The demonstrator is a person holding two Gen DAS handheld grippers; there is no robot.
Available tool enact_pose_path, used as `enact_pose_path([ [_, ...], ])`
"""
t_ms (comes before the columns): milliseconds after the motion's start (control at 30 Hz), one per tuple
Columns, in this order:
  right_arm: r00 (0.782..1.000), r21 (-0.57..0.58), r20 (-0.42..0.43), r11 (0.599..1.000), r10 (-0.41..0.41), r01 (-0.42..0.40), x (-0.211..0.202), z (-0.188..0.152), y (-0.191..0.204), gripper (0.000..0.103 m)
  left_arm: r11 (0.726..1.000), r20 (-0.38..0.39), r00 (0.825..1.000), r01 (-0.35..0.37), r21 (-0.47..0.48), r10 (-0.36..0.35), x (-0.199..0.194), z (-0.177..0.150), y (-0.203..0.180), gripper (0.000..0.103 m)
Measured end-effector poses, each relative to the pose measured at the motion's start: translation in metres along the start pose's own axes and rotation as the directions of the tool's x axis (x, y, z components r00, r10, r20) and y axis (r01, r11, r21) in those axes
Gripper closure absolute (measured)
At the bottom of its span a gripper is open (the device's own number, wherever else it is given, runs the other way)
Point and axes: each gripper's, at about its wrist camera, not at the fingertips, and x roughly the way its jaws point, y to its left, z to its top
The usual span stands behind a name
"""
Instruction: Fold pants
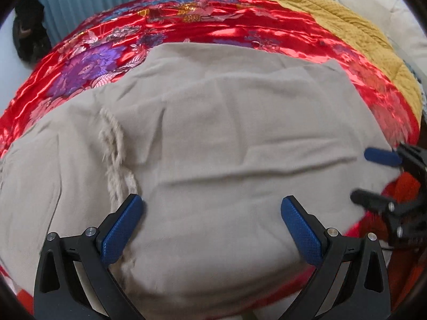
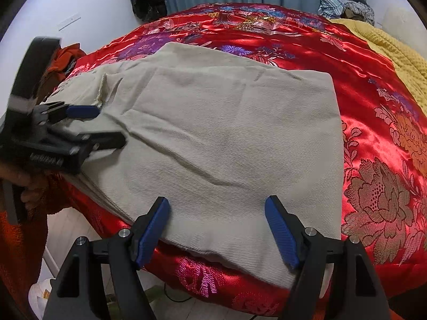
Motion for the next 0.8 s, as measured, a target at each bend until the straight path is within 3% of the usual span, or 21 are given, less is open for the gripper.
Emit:
enact_pose_path([
  [133, 1.000, -0.004, -0.004, 1.000, -0.003, 0.003, -0.007, 0.004, 0.001, 0.029, 1.000, 0.001, 1.000, 0.016, -0.017, -0.016, -0.001, -0.002, 0.004, 0.001],
  [300, 0.993, 0.123, 0.114, 0.991, 0.043, -0.057, -0.049, -0.002, -0.017, 0.029, 1.000, 0.011, 1.000, 0.018, -0.025, -0.018, 0.003, -0.002, 0.003, 0.001],
  [433, 0.993, 0.188, -0.004, 0.975, 0.117, -0.114, -0.021, -0.015, -0.032, 0.028, 1.000, 0.011, 1.000, 0.004, -0.009, -0.004, 0.005, -0.002, 0.000, 0.001],
  [567, 0.994, 0.124, -0.017, 0.987, 0.106, -0.103, -0.015, -0.012, -0.018, 0.010, 1.000, 0.008, 1.000, 0.012, -0.010, -0.012, 0.004, -0.002, 0.001, 0.001],
  [667, 0.999, 0.013, -0.041, 1.000, 0.019, -0.018, -0.012, -0.012, 0.001, 0.008, 1.000, -0.002, 1.000, 0.007, -0.023, -0.007, -0.005, -0.003, 0.002, 0.001],
  [800, 0.999, -0.004, -0.036, 1.000, 0.010, -0.010, -0.012, -0.014, 0.005, 0.005, 0.998, 0.019, 0.999, 0.041, -0.039, -0.041, -0.031, -0.022, 0.009, 0.001],
])
